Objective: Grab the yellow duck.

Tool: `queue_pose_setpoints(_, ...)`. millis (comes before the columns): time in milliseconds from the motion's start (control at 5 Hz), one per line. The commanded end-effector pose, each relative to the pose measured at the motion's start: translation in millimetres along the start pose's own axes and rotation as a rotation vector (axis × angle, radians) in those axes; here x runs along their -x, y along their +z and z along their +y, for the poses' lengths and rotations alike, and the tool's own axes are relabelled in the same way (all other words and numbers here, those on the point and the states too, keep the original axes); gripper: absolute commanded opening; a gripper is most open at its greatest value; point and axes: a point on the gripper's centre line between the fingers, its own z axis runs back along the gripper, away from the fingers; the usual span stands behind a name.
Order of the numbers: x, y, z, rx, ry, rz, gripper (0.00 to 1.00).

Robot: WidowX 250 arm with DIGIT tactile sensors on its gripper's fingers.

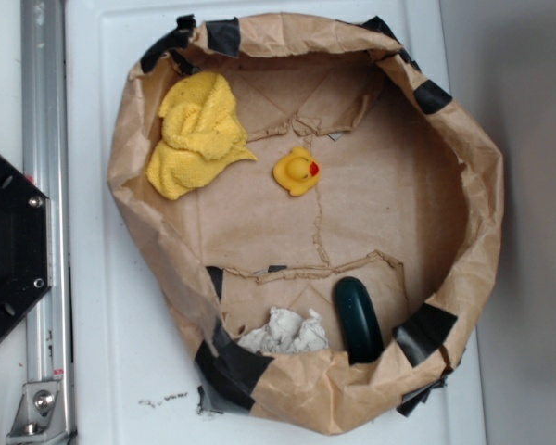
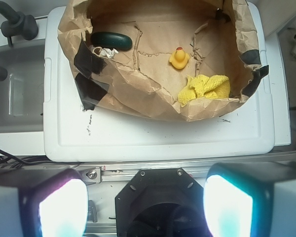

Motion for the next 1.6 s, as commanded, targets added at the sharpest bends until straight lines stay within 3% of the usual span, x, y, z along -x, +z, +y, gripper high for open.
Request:
queue_pose_setpoints(0, 0.0, 0.0, 0.0, 0.0, 0.0, 0.0, 1.0)
queue_pose_setpoints(200, -49.4, -13.2, 17.5, 0.018, -0.017, -0.084, 1.0)
queue_pose_setpoints(400, -88.6, -43.4, 22.8, -0.001, -0.103, -0.112, 1.0)
queue_pose_setpoints(800, -125.7, -107.9, 34.7, -0.021, -0.37, -0.055, 1.0)
queue_pose_setpoints(1000, -133.0, -129.4, 55.4, 0.062, -0.446, -0.01, 1.0)
queue_pose_setpoints(1200, -131.9, -142.7, 77.0, 0.058, -0.503, 0.029, 1.0)
queue_pose_setpoints(1400, -131.0, -163.7, 83.9, -0.054, -0.549, 0.078, 1.0)
